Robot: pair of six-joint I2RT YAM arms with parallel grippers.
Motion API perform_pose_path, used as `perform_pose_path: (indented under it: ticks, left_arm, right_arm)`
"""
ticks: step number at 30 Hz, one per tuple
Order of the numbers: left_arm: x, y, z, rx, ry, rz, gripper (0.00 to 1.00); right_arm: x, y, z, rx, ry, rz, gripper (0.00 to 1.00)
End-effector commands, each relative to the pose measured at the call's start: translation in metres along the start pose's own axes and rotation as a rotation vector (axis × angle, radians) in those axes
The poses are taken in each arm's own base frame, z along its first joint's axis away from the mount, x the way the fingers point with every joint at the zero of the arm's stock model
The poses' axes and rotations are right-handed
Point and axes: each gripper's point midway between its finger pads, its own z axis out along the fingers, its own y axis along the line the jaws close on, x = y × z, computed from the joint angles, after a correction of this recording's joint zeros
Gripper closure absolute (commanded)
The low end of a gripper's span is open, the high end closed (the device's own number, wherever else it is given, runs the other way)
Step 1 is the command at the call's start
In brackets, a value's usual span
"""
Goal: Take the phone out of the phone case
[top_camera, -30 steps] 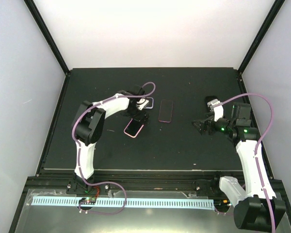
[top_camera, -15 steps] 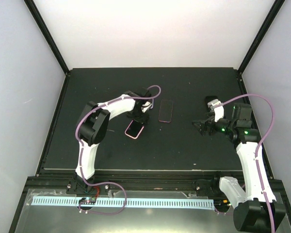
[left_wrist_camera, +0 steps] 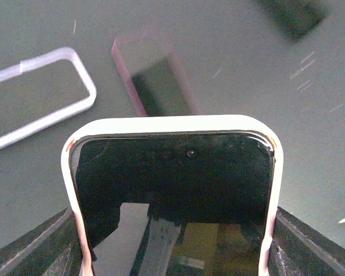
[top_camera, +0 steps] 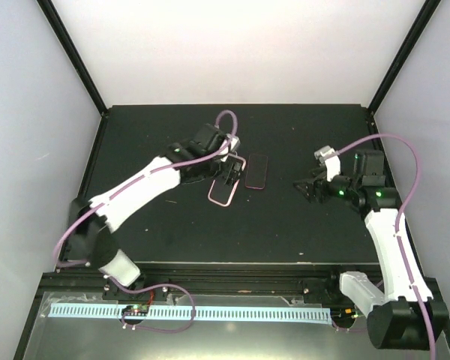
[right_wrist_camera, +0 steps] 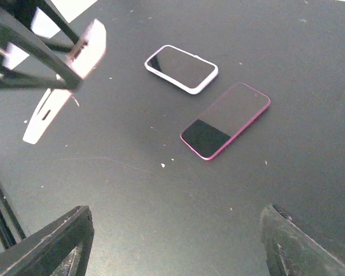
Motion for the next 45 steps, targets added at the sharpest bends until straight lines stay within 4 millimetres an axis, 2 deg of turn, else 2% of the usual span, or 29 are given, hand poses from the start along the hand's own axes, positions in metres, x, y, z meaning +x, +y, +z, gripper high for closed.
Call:
perform_pose_path:
  ticks: [1, 3, 5, 11, 12, 13, 14, 21, 24, 30, 37, 38, 41, 44, 45]
  left_arm:
    - [-0.058, -0.037, -0.073, 0.184, -0.386, -0.141, 0.53]
    - [-0.069, -0.038, -0.09, 0.213, -0.51, -0.208, 0.52]
    - [-0.075, -0.03, -0.102, 0.2, -0.614, -0.293, 0.53]
    - [-0.084, -0.021, -0.115, 0.195, -0.778, -0.398, 0.56]
    - [-0.086, -0.02, -0.117, 0.19, -0.795, -0.404, 0.56]
    - [-0.087, -0.02, -0.13, 0.199, -0.832, -0.412, 0.56]
    - [-0.087, -0.021, -0.133, 0.203, -0.849, -0.417, 0.56]
    - [-0.085, -0.013, -0.143, 0.211, -0.945, -0.476, 0.57]
    - [-0.086, -0.014, -0.145, 0.221, -0.953, -0.482, 0.57]
    - [-0.086, -0.013, -0.145, 0.216, -0.968, -0.496, 0.57]
    - [-0.081, -0.009, -0.145, 0.21, -0.978, -0.518, 0.56]
    - [-0.08, -0.009, -0.144, 0.205, -0.973, -0.52, 0.53]
    - [-0.079, -0.004, -0.144, 0.169, -0.964, -0.52, 0.28]
    - [-0.077, 0.008, -0.143, 0.062, -0.939, -0.51, 0.04]
    - [-0.077, 0.012, -0.145, 0.031, -0.936, -0.509, 0.01]
  right_arm:
    - [-0.038, 0.026, 0.003, -0.061, -0.025, -0.056, 0.23]
    - [-0.052, 0.04, 0.011, -0.084, -0.026, -0.079, 0.26]
    - [-0.064, 0.054, 0.021, -0.111, -0.031, -0.096, 0.26]
    - [-0.088, 0.082, 0.055, -0.183, -0.015, -0.103, 0.28]
    - [-0.09, 0.084, 0.062, -0.18, -0.005, -0.106, 0.3]
    - [-0.092, 0.087, 0.068, -0.18, 0.006, -0.103, 0.32]
    - [-0.094, 0.09, 0.073, -0.178, 0.015, -0.096, 0.33]
    - [-0.094, 0.107, 0.1, -0.177, 0.042, -0.074, 0.37]
    - [-0.09, 0.114, 0.11, -0.173, 0.06, -0.1, 0.46]
    - [-0.09, 0.122, 0.122, -0.192, 0.076, -0.108, 0.54]
    - [-0.095, 0.123, 0.126, -0.172, 0.059, -0.084, 0.84]
    - [-0.096, 0.123, 0.126, -0.172, 0.058, -0.079, 0.87]
    - [-0.097, 0.125, 0.125, -0.182, 0.055, -0.064, 0.97]
    - [-0.1, 0.127, 0.122, -0.188, 0.05, -0.06, 0.99]
    - [-0.1, 0.125, 0.122, -0.179, 0.054, -0.059, 0.99]
